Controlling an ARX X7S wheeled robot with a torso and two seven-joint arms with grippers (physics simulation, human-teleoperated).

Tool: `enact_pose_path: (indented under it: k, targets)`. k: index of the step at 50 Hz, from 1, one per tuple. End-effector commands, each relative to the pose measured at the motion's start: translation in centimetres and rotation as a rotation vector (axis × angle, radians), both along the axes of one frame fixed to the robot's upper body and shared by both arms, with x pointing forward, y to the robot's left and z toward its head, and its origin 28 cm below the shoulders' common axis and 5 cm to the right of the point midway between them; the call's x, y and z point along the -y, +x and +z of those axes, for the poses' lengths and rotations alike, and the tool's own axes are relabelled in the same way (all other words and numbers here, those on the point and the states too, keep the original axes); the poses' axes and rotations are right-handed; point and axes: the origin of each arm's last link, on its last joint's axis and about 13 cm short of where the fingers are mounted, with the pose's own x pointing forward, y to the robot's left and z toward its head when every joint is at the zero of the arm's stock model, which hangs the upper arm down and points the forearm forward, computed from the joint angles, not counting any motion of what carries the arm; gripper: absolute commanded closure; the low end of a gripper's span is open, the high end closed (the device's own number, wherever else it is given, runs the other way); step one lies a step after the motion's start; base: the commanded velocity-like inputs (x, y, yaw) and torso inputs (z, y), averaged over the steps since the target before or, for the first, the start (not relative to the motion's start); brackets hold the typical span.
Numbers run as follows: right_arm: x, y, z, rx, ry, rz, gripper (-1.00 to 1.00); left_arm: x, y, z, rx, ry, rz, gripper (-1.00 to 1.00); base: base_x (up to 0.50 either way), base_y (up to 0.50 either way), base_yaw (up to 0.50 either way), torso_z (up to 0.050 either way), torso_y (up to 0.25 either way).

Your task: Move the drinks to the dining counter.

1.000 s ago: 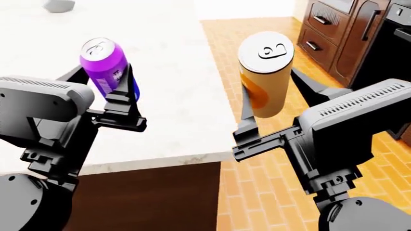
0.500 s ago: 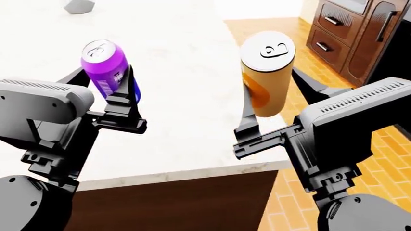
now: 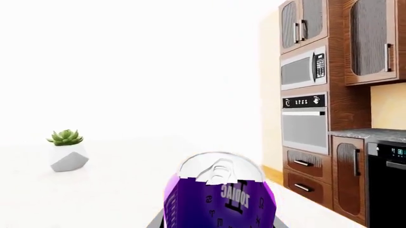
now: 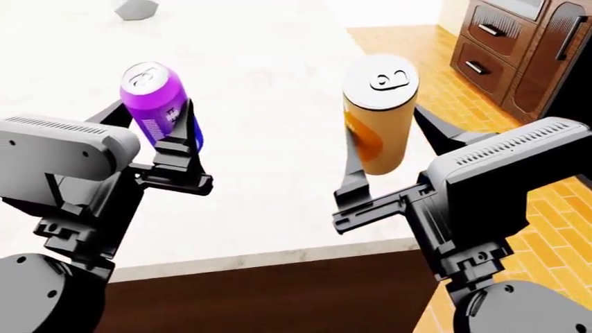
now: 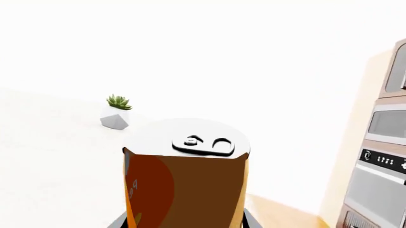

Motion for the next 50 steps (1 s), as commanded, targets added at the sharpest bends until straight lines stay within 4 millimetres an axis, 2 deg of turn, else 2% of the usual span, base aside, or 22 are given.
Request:
enact_pose_path:
  k: [1, 16, 29, 38, 50]
  targets:
    - [0.0, 0.3, -0.1, -0.006, 0.000, 0.011, 1.00, 0.2, 0.1, -0.1, -0.020, 0.012, -0.016, 1.00, 0.00, 0.00, 0.00, 0.000, 0.000]
    - [-0.1, 0.7, -0.4, -0.010, 0.010, 0.032, 1.00, 0.0, 0.3, 0.3, -0.093, 0.079, -0.032, 1.00, 0.00, 0.00, 0.00, 0.000, 0.001]
    - [0.0, 0.6, -0.8, -0.014, 0.015, 0.032, 1.00, 0.2, 0.9, -1.1, -0.146, 0.097, -0.041, 1.00, 0.00, 0.00, 0.00, 0.000, 0.001]
    - [0.3, 1.8, -1.6, -0.027, 0.061, 0.043, 1.00, 0.1, 0.8, -1.2, -0.146, 0.096, -0.043, 1.00, 0.00, 0.00, 0.00, 0.001, 0.000]
    - [0.5, 1.8, -1.9, -0.037, 0.069, 0.041, 1.00, 0.2, 0.9, -1.5, -0.156, 0.099, -0.047, 1.00, 0.00, 0.00, 0.00, 0.000, 0.001]
